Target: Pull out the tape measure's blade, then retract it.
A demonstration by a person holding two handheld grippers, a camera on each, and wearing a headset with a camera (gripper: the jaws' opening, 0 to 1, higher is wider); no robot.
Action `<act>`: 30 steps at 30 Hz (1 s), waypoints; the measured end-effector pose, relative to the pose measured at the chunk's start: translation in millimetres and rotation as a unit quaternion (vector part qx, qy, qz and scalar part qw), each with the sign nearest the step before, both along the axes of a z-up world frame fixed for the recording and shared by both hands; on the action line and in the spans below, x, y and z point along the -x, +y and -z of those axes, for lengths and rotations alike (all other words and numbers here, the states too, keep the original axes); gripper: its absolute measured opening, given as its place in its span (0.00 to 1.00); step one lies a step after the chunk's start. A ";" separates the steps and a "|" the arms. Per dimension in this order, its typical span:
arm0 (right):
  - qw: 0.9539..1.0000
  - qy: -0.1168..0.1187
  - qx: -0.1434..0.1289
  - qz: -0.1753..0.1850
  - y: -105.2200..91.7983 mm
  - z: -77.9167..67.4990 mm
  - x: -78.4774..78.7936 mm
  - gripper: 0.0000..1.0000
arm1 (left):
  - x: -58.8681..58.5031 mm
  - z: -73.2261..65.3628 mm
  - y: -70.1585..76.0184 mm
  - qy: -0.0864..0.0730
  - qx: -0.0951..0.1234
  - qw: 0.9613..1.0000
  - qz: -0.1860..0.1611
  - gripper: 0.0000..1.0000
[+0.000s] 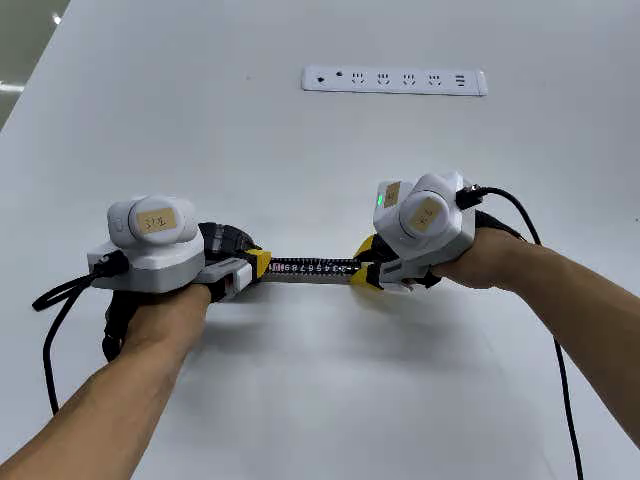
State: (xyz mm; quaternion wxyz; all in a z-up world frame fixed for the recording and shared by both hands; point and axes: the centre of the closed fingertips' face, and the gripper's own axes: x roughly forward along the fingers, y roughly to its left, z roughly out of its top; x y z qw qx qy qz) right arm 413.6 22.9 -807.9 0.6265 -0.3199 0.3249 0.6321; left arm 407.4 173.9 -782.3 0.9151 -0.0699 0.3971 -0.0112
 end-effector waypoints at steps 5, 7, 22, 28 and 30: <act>1.000 0.002 -0.002 0.001 3.8 0.0 0.9 0.10 | 0.2 -0.2 0.0 0.000 0.000 1.000 0.000 0.60; 1.000 0.003 -0.004 0.001 5.8 -0.1 1.5 0.10 | 0.3 -0.3 0.0 0.000 0.000 1.000 0.000 0.60; 1.000 0.003 -0.012 -0.001 19.7 -0.5 3.0 0.10 | 0.4 -0.4 0.6 0.002 0.002 1.000 -0.002 0.61; 1.000 0.004 -0.016 -0.004 26.2 -0.3 4.1 0.10 | 0.3 -0.5 0.6 0.002 0.003 1.000 -0.002 0.61; 1.000 0.004 -0.017 -0.004 29.0 -0.3 4.5 0.10 | 0.2 -0.4 0.8 0.002 0.003 1.000 -0.002 0.61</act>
